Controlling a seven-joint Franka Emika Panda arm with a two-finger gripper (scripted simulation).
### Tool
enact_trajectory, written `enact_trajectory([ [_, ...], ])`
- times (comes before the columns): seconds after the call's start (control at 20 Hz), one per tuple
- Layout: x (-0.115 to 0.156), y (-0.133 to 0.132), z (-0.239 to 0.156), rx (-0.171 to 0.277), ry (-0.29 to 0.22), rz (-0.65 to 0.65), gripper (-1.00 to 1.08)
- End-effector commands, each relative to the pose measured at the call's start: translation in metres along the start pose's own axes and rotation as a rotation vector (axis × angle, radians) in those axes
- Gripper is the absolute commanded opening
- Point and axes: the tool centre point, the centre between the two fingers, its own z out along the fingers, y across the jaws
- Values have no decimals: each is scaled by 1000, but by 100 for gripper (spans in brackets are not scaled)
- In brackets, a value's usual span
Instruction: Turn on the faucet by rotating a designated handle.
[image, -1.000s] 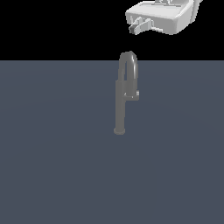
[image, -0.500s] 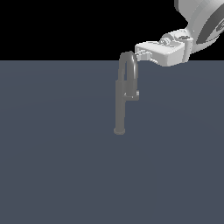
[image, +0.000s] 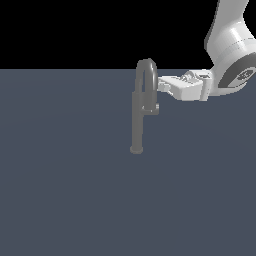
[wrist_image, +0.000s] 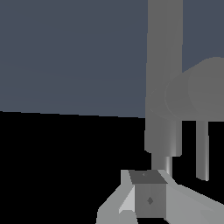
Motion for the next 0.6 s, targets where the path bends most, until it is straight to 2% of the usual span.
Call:
enact_trajectory([
  [0.0,10,-1,1,27,-30,27,-100],
  [0.25,21,-1,3,53,-59,54,-100],
  [0.55,20,-1,4,52,-58,52,-100],
])
